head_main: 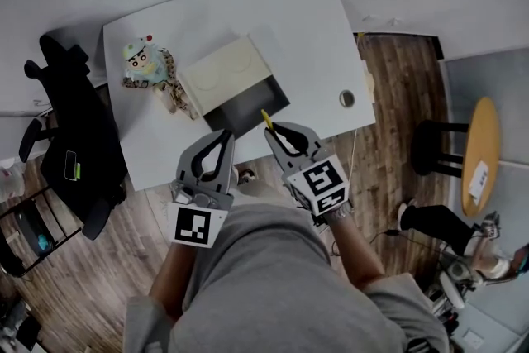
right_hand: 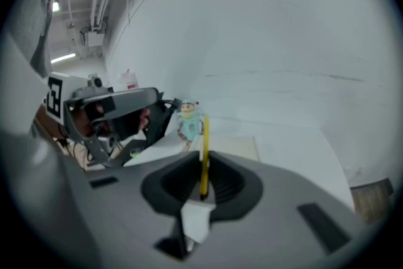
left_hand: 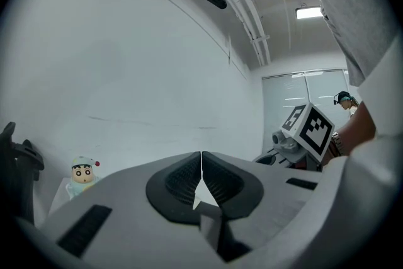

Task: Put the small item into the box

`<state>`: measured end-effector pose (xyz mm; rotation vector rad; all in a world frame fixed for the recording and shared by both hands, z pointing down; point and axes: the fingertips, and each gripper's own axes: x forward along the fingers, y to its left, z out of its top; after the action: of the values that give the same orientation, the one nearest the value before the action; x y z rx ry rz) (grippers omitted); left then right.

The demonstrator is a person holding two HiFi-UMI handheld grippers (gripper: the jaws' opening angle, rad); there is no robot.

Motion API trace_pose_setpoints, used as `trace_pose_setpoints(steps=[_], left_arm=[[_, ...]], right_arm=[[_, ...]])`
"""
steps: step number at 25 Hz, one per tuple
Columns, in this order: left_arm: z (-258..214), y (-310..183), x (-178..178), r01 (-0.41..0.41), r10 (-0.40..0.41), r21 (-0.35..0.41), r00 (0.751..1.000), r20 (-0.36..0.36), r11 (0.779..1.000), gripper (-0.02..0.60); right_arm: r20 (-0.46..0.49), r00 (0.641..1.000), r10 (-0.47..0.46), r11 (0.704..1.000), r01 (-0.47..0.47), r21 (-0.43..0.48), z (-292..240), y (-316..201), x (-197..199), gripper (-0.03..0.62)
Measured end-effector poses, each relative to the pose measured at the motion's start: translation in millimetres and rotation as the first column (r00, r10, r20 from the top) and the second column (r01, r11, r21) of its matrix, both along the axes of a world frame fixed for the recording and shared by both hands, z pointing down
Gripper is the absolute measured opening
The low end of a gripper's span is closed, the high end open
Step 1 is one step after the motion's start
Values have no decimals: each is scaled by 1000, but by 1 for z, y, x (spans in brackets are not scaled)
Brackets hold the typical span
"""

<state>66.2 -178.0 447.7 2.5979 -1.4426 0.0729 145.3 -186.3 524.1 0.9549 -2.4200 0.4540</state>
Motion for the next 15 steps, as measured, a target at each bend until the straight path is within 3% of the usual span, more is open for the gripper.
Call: trace_pose_setpoints(steps=[10, 15], left_arm=[[13, -20, -22, -14, 13, -31, 1000, -26, 999, 37], [15, -28, -25, -25, 25, -21, 1000, -5, 999, 37]], right_arm=[[-118, 990, -82, 991, 68, -119, 50, -11, -24, 66], [-177, 974, -143, 979, 113, -169, 74, -15, -30, 66]])
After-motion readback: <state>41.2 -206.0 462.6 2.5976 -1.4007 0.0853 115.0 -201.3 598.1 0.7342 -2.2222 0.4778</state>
